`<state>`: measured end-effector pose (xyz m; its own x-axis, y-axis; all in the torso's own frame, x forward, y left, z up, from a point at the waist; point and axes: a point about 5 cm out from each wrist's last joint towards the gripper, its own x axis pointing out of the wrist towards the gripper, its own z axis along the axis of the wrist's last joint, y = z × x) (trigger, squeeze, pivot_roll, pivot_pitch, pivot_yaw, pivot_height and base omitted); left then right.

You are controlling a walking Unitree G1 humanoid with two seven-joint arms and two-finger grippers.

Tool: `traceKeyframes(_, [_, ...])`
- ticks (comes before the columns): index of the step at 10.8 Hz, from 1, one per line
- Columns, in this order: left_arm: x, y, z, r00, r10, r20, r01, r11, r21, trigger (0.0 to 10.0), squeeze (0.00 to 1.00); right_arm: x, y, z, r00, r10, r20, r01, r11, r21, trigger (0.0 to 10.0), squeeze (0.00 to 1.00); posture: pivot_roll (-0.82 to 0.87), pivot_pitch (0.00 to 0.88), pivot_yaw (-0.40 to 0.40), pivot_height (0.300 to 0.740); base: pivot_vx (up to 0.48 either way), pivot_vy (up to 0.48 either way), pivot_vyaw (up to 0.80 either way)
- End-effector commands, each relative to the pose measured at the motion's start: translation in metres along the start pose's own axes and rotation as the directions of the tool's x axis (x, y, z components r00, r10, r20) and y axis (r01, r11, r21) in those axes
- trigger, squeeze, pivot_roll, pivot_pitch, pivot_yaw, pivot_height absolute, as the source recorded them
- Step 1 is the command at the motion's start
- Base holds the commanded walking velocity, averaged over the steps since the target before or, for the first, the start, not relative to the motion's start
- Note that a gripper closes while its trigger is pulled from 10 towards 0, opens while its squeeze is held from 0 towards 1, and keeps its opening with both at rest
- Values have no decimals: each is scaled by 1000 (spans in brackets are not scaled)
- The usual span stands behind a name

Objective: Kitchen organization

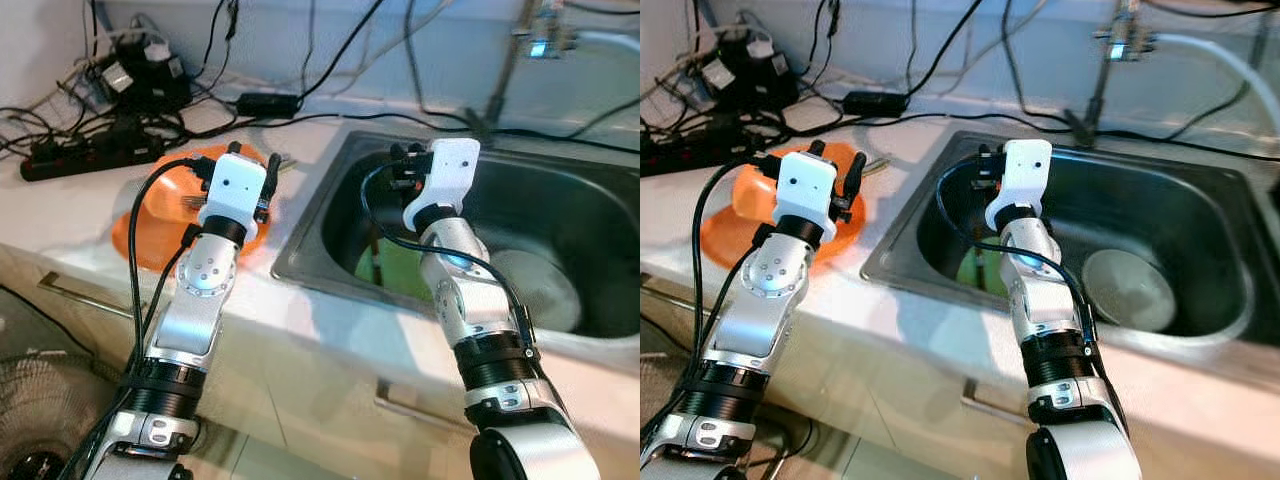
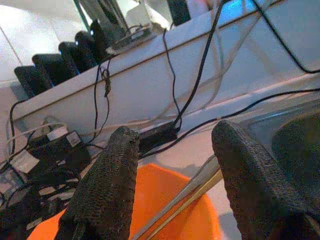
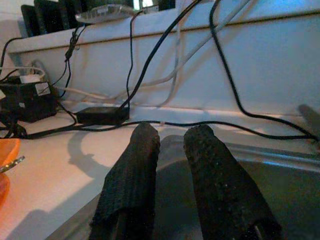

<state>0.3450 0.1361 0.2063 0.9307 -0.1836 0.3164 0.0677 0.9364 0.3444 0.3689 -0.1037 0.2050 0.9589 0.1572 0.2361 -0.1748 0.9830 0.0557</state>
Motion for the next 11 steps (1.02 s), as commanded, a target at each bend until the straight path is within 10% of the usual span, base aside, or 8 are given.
traceKeyframes(1, [0, 2, 1, 1000, -3, -2, 3, 1000, 12, 10000, 0, 0, 1, -3, 1000, -1, -15, 1, 1000, 5, 10000, 0, 168, 13, 64, 740, 292, 0, 0])
traceKeyframes(11, [1, 4, 4, 1000, 6, 14, -7, 1000, 15, 10000, 0, -1, 0, -4, 1000, -8, -21, 8, 1000, 6, 10000, 0, 169, 28, 66, 740, 309, 0, 0])
